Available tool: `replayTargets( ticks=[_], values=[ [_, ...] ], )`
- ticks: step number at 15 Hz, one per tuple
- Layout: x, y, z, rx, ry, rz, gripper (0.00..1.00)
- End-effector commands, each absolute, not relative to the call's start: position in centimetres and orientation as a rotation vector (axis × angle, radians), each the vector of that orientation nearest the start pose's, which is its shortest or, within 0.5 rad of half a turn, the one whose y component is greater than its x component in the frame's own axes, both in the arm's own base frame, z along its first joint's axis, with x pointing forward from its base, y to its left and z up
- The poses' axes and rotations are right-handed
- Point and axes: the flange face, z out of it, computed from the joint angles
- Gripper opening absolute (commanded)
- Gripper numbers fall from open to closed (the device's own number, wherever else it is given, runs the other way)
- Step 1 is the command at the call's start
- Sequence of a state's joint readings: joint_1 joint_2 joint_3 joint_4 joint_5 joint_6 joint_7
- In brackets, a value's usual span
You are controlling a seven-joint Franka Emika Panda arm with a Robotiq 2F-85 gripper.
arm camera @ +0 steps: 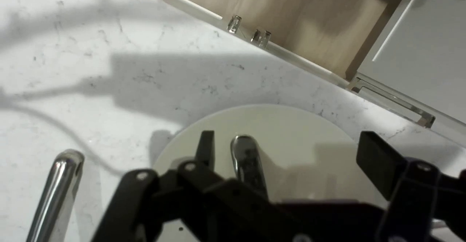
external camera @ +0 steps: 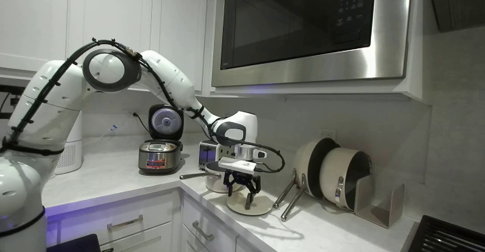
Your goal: Remove the lid from the countertop and place it on the white pot
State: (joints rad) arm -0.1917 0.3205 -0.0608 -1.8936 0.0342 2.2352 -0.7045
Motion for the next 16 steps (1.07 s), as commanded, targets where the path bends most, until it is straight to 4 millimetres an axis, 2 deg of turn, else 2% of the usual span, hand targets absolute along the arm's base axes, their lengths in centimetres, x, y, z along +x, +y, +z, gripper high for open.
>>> replayTargets(
  ticks=[1, 8, 13, 16],
  values=[
    [61.1, -15.3, 35.1, -3.052, -0.709, -0.083, 1.00],
    [62.8, -15.9, 35.8, -3.038, -0.741, -0.116, 1.00],
    [64.1, -16.1, 35.2, -3.019, -0.770, -0.108, 1.00],
    [65.1, -15.5, 34.7, -3.010, -0.784, -0.096, 1.00]
  ],
)
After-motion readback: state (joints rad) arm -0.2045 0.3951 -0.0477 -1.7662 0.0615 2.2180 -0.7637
